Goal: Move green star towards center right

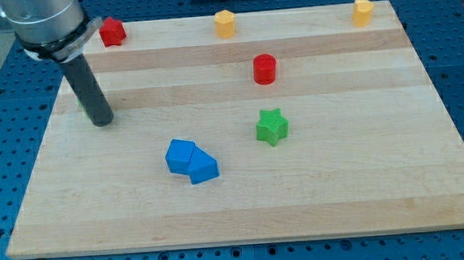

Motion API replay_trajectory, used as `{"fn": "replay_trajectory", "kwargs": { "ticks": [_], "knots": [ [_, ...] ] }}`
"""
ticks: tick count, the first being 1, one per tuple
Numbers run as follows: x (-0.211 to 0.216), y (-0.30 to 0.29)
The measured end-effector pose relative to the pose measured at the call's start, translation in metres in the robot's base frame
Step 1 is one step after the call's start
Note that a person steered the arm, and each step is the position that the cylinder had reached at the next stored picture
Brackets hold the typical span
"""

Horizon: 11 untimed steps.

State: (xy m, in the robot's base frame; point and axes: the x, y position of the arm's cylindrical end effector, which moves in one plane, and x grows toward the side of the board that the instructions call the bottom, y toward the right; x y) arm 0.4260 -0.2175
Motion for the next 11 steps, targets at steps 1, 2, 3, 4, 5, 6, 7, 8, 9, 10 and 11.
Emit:
{"fn": "replay_trajectory", "kwargs": {
  "ticks": [1, 2, 3, 4, 5, 6, 7, 8, 9, 10, 11],
  "knots": [
    [0.000, 0.000],
    [0.000, 0.028],
    [0.002, 0.074],
    [0.020, 0.098],
    [0.042, 0.114],
    [0.052, 0.150],
    [0.052, 0.209],
    [0.052, 0.265],
    [0.052, 0.318],
    [0.050, 0.356],
    [0.053, 0.368]
  ]
}}
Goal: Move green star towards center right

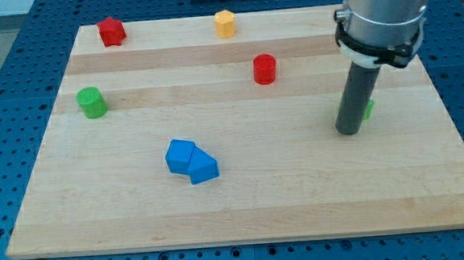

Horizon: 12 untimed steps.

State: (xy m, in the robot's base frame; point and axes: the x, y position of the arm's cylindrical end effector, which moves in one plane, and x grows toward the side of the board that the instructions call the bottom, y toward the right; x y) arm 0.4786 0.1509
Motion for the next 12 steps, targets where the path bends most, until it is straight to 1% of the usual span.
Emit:
{"fn": "replay_trajectory", "kwargs": {
  "ticks": [1, 3, 5, 7, 8, 10, 11, 12],
  "knots": [
    [0.002, 0.013],
    [-0.024, 0.037],
    [0.002, 0.021],
    [-0.003, 0.001],
    [-0.014, -0.005],
    [-0.058, 0.004],
    [-0.067, 0.015],
    [-0.054, 0.012]
  ]
}}
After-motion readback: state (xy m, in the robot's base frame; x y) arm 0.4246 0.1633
